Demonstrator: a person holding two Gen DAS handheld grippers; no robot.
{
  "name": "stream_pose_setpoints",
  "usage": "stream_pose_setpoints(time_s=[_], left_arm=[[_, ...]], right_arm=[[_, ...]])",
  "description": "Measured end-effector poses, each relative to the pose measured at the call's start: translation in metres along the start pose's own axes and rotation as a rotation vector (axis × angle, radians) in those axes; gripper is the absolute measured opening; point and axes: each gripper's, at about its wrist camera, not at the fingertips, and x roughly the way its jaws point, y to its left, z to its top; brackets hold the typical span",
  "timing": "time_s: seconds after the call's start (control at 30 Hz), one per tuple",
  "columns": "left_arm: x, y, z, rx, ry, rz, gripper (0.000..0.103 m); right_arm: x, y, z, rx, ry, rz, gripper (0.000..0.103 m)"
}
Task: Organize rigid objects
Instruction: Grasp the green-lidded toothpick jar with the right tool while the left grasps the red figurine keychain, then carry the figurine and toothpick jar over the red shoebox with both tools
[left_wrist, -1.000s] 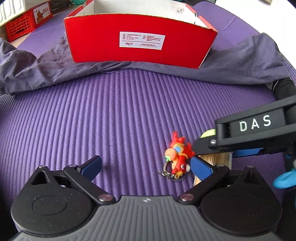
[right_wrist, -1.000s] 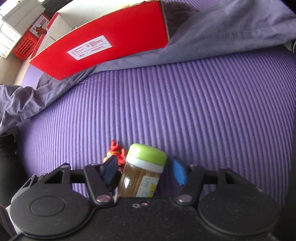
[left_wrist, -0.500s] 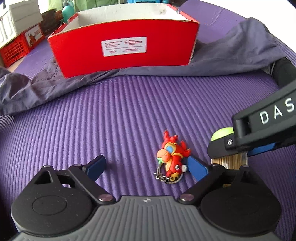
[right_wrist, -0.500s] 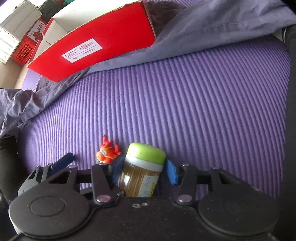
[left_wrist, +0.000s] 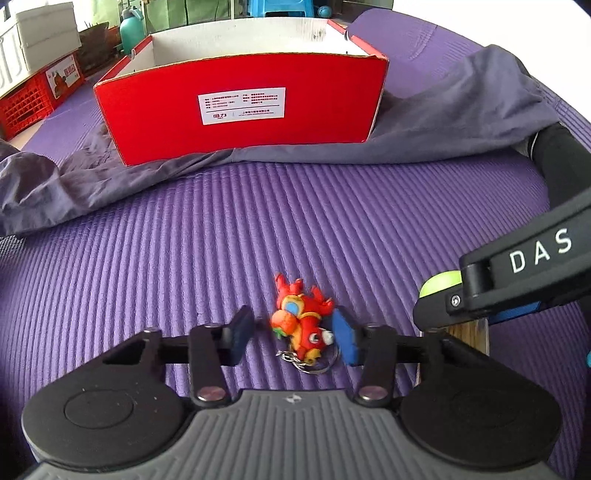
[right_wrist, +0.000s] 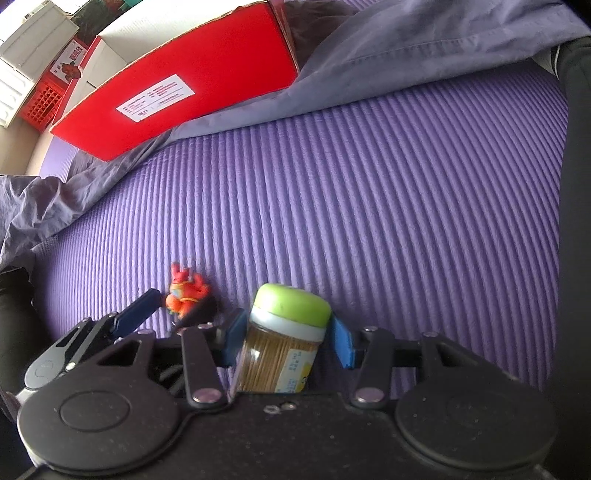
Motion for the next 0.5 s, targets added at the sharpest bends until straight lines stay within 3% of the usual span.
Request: stream_pose_setpoints(time_s=[0.2, 0.5], left_arm=[[-0.0021, -0.0069, -0.0024, 0.038, 0.001, -0.012, 0.035], [-0.0075, 0.0022, -0.0010, -0.003, -0.003, -0.012, 0.035]], right_arm=[[0.0012, 0.0038, 0.0002, -0.020, -0.012, -0.017, 0.048], [-0.0082, 0.0005, -0.0020, -0.038, -0.025, 0.011, 0.047]])
